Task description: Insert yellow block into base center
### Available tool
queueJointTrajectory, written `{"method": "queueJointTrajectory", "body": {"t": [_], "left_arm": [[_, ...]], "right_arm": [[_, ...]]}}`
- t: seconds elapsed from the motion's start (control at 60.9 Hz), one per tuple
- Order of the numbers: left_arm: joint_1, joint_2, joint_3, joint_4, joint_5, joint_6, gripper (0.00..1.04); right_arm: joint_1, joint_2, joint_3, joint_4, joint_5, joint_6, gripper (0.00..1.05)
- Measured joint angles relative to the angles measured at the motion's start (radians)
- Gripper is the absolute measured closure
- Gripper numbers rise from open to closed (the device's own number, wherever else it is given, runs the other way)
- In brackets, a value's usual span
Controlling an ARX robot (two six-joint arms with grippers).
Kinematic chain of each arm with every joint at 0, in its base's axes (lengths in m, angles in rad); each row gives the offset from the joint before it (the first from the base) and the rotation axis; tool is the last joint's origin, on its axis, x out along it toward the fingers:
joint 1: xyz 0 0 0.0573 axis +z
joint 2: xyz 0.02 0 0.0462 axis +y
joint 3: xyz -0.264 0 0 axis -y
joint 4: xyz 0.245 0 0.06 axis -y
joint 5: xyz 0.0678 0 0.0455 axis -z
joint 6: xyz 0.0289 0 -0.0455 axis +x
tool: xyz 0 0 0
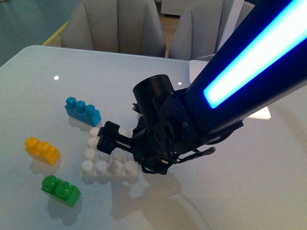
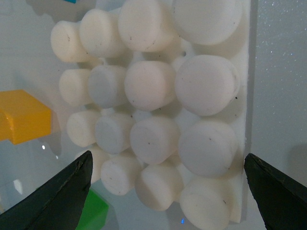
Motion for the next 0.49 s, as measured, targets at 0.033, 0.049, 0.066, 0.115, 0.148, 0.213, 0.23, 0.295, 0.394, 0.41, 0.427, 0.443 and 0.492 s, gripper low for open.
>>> {"method": "queueJointTrajectory", "body": {"t": [0.033,0.049,0.066,0.115,0.148,0.213,0.23,0.295,0.394,0.41,0.427,0.443,0.492], "left_arm": [[0.0,0.0,0.0,0.0,0.0,0.0,0.07],[0.0,0.0,0.0,0.0,0.0,0.0,0.07],[0.0,0.0,0.0,0.0,0.0,0.0,0.07],[0.0,0.0,0.0,0.0,0.0,0.0,0.07],[0.0,0.0,0.0,0.0,0.0,0.0,0.07],[0.0,0.0,0.0,0.0,0.0,0.0,0.07],[0.0,0.0,0.0,0.0,0.0,0.0,0.07],[0.0,0.0,0.0,0.0,0.0,0.0,0.07],[0.0,0.0,0.0,0.0,0.0,0.0,0.07],[0.0,0.0,0.0,0.0,0.0,0.0,0.07],[0.0,0.0,0.0,0.0,0.0,0.0,0.07],[0.0,0.0,0.0,0.0,0.0,0.0,0.07],[0.0,0.0,0.0,0.0,0.0,0.0,0.07]], "right_arm": [[0.0,-0.004,-0.006,0.001,0.002,0.0,0.09],[0.0,-0.006,-0.011,0.002,0.003,0.0,0.09],[0.0,-0.008,-0.014,0.003,0.003,0.001,0.09],[0.0,-0.017,-0.031,0.016,0.006,0.003,0.09],[0.0,-0.026,-0.044,0.018,0.015,0.004,0.09],[0.0,-0.044,-0.073,0.026,0.033,0.004,0.09],[-0.002,-0.05,-0.082,0.028,0.039,0.004,0.09],[-0.008,-0.069,-0.111,0.034,0.061,0.003,0.09],[-0.015,-0.097,-0.158,0.048,0.097,0.003,0.09],[-0.016,-0.106,-0.171,0.053,0.107,0.003,0.09],[-0.016,-0.109,-0.177,0.055,0.11,0.003,0.09],[-0.02,-0.118,-0.192,0.062,0.114,0.003,0.09],[-0.025,-0.134,-0.22,0.074,0.127,0.0,0.09]]}}
